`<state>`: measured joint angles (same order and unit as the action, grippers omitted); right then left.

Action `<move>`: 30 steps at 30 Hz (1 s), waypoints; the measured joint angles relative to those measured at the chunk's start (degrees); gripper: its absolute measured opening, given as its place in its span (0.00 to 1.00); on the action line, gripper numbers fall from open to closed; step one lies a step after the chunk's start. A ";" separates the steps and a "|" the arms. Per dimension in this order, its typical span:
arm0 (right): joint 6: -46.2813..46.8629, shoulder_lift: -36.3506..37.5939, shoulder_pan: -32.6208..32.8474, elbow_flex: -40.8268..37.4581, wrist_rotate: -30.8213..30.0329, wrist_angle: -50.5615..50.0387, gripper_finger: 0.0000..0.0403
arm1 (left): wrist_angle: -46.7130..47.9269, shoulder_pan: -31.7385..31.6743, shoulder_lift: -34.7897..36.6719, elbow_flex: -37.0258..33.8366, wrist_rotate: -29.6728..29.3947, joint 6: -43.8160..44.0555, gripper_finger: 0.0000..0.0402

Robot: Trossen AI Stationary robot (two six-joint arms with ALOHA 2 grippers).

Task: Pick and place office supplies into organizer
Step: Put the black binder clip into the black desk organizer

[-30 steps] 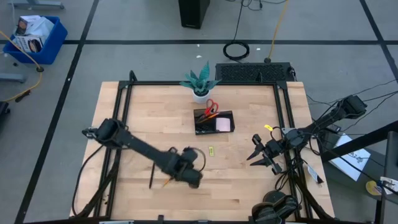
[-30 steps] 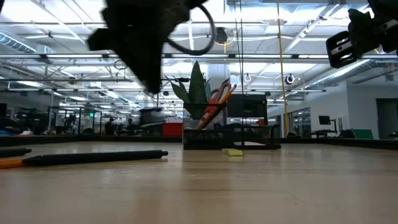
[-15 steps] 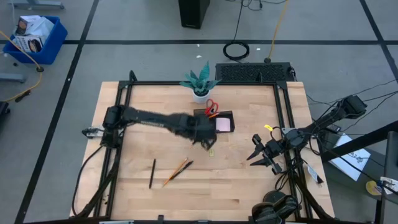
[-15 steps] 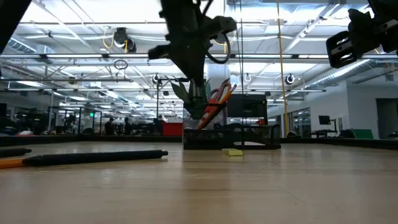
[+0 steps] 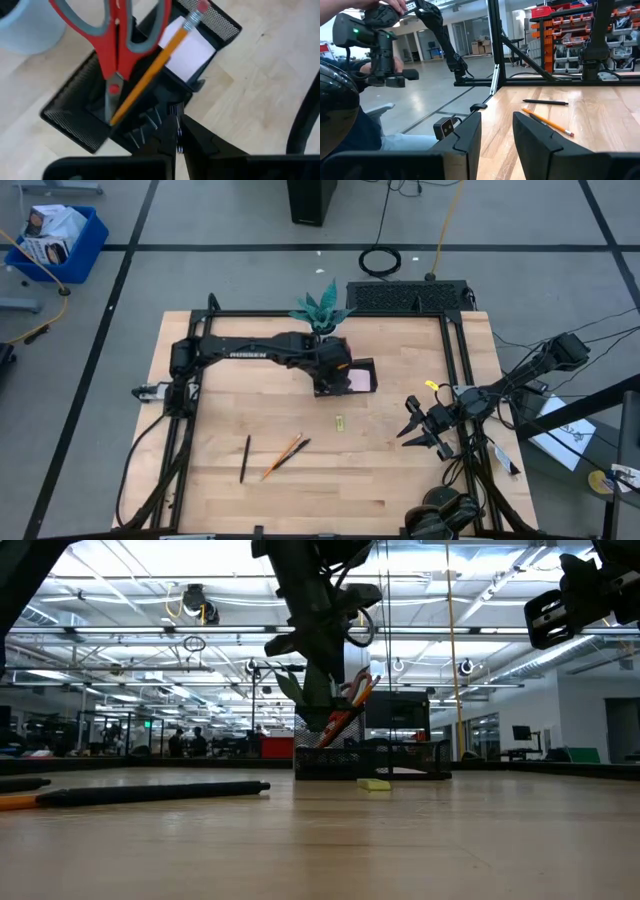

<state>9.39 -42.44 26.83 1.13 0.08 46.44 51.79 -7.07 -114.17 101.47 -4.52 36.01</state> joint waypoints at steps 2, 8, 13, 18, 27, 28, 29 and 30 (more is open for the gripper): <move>0.02 0.00 0.01 0.01 0.01 0.01 0.25 | -0.02 -0.44 0.00 0.00 0.01 -0.77 0.04; 0.01 0.00 0.01 0.01 0.01 0.00 0.25 | -0.15 -0.70 -0.24 0.00 0.01 -1.86 0.03; 0.02 0.02 0.00 0.00 0.02 0.04 0.25 | -1.30 -0.99 -3.30 -0.01 1.95 -2.34 0.07; 0.01 0.00 0.01 0.01 0.00 0.00 0.25 | -1.54 -1.19 -3.87 -0.02 1.32 -2.85 0.03; 0.02 0.00 0.00 0.02 0.00 0.02 0.25 | -2.37 -1.49 -5.39 0.00 0.55 -3.12 0.06; 0.02 0.00 0.01 0.00 0.01 0.02 0.25 | -2.44 -1.49 -5.85 0.00 0.55 -3.13 0.06; 0.01 0.00 0.00 0.00 0.01 0.02 0.25 | -2.36 -1.52 -6.03 -0.01 0.55 -3.11 0.06; 0.01 0.00 0.01 0.01 0.00 0.00 0.25 | -2.09 -1.65 -6.08 -0.02 0.52 -3.10 0.05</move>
<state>9.40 -42.44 26.84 1.14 0.08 46.44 49.70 -8.72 -120.25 101.45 -4.00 32.91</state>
